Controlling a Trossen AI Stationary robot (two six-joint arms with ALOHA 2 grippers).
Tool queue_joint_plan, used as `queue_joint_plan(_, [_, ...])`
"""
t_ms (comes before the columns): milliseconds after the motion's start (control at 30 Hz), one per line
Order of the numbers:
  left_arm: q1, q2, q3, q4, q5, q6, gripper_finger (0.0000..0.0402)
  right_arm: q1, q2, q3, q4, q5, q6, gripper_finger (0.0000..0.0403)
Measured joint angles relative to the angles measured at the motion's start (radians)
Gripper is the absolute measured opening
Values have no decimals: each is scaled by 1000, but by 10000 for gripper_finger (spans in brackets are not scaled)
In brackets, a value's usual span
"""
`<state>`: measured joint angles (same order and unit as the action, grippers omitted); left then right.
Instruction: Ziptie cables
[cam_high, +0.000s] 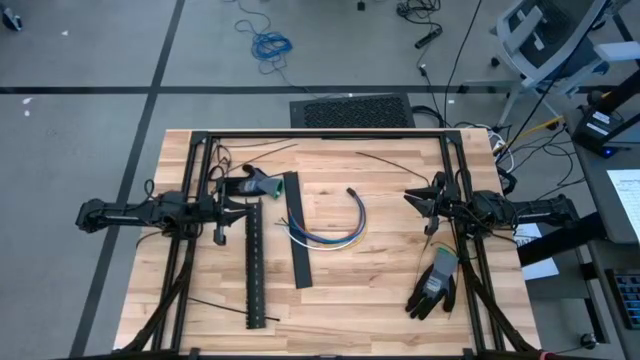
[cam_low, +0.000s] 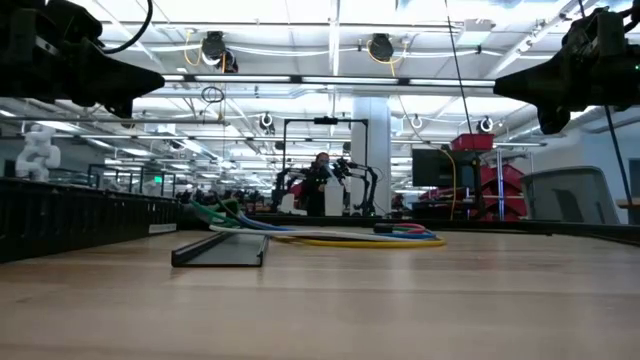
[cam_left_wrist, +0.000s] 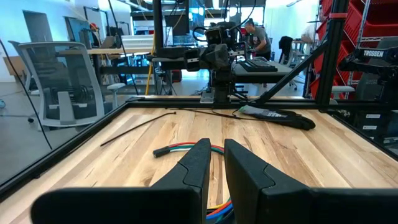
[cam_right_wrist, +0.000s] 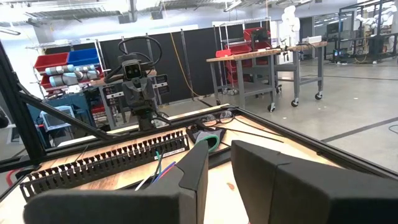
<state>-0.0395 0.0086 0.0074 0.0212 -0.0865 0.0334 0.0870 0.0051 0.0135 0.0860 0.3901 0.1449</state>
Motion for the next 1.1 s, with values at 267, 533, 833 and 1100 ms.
queue_joint_plan(267, [0,0,0,0,0,0,50,-1,0,0,15,2,9,64])
queue_joint_plan(533, [0,0,0,0,0,0,50,-2,0,0,89,-12,51,64])
queue_joint_plan(833, [0,0,0,0,0,0,50,-9,166,198,448,-131,63,64])
queue_joint_plan(1100, [0,0,0,0,0,0,50,-4,620,718,-30,-136,-49,52])
